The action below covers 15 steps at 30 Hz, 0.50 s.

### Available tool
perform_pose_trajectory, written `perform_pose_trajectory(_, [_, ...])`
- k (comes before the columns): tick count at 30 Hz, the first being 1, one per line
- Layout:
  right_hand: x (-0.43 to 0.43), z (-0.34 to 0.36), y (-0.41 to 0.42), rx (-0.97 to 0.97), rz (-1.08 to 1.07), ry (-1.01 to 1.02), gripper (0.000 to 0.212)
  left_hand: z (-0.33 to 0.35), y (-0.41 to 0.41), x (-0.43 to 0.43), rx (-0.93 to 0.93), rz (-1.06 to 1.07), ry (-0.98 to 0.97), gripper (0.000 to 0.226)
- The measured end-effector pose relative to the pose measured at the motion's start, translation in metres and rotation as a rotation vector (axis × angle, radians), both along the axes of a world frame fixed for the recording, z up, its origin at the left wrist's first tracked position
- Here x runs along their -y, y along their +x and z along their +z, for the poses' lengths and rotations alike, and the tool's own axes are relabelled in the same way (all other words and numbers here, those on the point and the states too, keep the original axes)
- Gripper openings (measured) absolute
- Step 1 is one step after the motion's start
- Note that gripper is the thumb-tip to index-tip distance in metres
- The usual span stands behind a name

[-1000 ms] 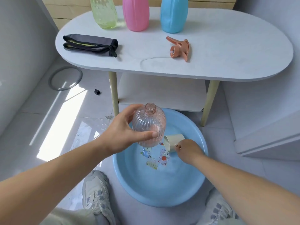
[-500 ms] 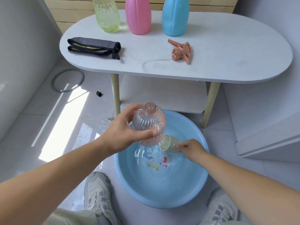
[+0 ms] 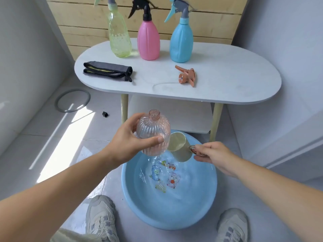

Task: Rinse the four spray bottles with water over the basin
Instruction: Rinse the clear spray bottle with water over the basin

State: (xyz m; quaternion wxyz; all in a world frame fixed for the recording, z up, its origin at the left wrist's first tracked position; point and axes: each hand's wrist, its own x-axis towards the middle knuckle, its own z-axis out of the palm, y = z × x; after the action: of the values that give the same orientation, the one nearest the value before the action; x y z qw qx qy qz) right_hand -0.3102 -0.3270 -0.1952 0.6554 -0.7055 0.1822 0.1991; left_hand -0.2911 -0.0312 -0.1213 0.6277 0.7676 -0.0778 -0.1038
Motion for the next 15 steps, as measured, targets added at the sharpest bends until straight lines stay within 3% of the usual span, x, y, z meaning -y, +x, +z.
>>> perform_pose_trajectory(9, [0.018, 0.104, -0.012, 0.259, -0.038, 0.086, 0.039, 0.021, -0.002, 0.0, 0.019, 0.033, -0.044, 0.07])
perform_pose_trajectory(15, [0.008, 0.165, -0.024, 0.459, -0.006, 0.091, 0.058, 0.017, -0.006, 0.006, 0.005, -0.014, -0.026, 0.084])
